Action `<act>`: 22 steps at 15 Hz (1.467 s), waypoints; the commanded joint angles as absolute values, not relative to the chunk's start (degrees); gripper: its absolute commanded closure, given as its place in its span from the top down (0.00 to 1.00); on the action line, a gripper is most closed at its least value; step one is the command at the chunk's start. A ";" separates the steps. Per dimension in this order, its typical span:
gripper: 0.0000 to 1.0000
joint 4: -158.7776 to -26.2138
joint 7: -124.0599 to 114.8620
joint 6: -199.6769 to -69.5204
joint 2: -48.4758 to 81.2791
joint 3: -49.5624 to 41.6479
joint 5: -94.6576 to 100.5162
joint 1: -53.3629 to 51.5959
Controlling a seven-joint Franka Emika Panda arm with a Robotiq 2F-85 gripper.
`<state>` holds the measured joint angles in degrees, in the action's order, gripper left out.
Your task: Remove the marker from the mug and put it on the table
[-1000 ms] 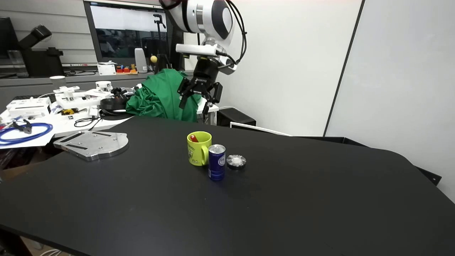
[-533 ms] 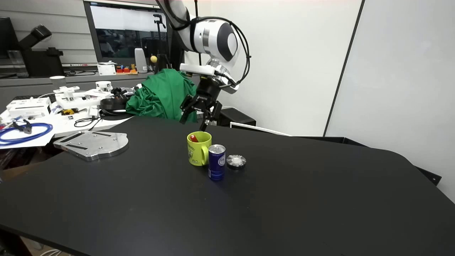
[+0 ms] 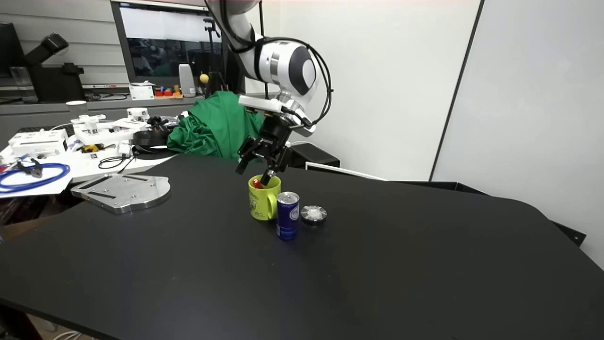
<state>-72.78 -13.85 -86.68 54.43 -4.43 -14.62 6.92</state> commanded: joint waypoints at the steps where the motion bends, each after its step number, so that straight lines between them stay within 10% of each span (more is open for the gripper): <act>1: 1.00 -70.54 -16.06 -86.07 55.65 -4.50 -15.35 7.46; 8: 1.00 -70.63 -15.88 -86.81 56.56 -4.81 -15.17 7.91; 9: 0.75 -70.80 -15.99 -87.22 56.60 -4.94 -15.09 7.83; 20: 0.05 -71.37 -15.20 -89.37 55.48 -4.85 -14.87 7.82; 22: 0.05 -71.25 -15.18 -89.26 55.36 -4.84 -14.94 7.95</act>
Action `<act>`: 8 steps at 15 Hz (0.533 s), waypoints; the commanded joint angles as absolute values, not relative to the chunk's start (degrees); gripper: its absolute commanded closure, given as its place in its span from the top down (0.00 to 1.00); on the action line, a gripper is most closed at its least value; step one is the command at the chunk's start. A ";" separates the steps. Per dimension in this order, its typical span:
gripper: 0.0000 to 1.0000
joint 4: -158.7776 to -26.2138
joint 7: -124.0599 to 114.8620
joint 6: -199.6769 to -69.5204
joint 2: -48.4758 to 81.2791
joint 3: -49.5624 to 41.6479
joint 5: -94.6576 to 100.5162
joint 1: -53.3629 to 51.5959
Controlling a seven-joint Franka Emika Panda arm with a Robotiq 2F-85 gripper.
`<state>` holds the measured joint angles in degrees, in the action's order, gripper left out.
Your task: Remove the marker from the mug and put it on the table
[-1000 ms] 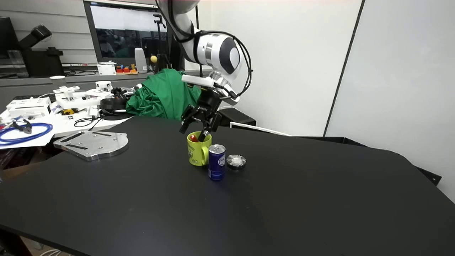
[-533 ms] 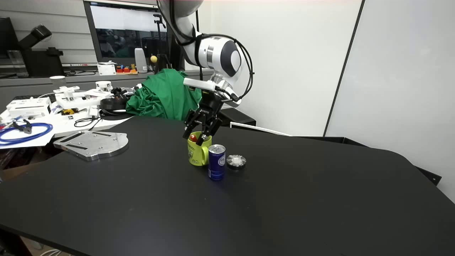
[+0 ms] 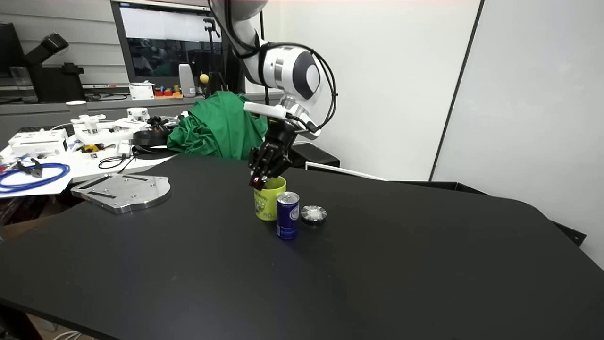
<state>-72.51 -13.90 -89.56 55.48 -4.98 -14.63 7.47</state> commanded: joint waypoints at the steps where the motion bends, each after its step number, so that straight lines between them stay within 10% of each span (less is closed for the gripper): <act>1: 0.05 -71.19 -15.17 -89.12 55.33 -4.82 -14.96 8.00; 8: 0.05 -67.27 -15.69 -83.40 53.37 -3.88 -17.65 9.36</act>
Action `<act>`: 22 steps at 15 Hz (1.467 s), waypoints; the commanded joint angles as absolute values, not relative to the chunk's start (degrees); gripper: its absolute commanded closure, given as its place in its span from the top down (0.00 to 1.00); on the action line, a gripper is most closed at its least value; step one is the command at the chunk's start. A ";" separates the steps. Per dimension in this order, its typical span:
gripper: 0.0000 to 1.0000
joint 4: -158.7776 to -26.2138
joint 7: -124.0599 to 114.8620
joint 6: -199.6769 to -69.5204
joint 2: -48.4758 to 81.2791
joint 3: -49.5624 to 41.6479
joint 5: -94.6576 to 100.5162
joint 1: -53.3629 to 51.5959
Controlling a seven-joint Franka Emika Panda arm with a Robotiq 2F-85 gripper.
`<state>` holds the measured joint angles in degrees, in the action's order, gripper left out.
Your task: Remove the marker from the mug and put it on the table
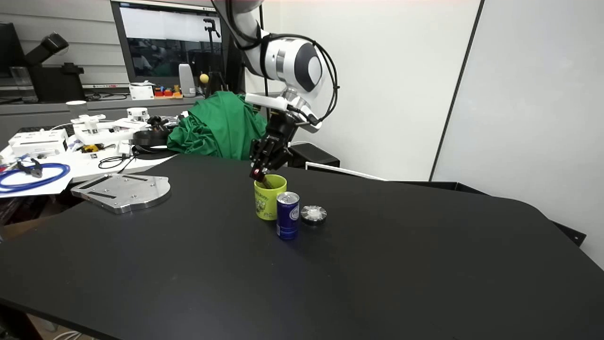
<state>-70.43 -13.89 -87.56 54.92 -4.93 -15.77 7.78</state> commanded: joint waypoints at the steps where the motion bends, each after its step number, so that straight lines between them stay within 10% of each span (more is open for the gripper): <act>1: 0.05 -66.04 -15.79 -81.21 52.86 -3.64 -18.52 9.84; 12: 0.05 -71.33 -9.35 -68.67 39.93 -0.76 -19.41 4.87; 22: 0.05 -99.23 -2.12 -104.25 28.40 3.31 -9.52 -7.85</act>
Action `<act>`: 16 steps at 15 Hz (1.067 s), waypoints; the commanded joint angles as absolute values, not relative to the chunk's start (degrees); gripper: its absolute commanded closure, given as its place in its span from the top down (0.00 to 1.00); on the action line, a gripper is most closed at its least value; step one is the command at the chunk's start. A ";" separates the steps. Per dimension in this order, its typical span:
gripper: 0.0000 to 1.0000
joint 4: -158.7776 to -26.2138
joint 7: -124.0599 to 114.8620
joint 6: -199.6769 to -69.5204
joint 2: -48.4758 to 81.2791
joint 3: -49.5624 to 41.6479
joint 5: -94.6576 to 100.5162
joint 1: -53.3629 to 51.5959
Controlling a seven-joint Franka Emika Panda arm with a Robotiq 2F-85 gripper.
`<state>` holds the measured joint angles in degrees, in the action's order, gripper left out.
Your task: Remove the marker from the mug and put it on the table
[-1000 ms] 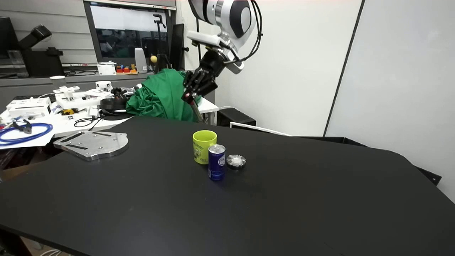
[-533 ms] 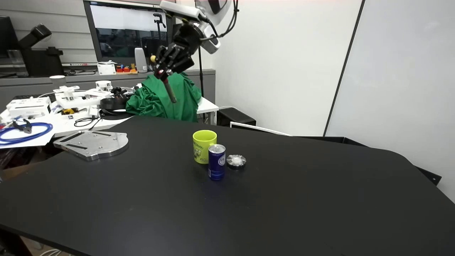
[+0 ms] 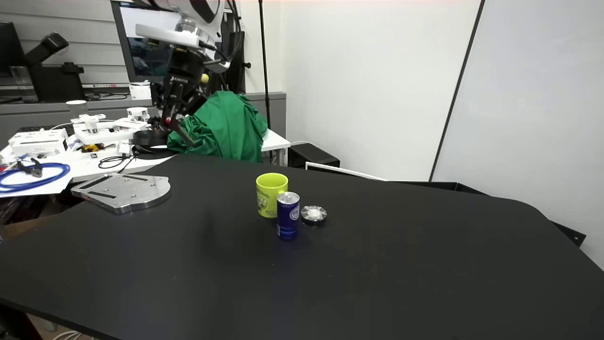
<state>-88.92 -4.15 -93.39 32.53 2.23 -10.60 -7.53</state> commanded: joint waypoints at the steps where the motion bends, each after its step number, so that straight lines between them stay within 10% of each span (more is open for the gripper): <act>1: 0.05 -101.94 -1.77 -109.25 28.30 3.55 -9.23 -8.05; 16: 0.05 -117.48 -3.38 -152.18 37.95 2.07 -7.64 -6.05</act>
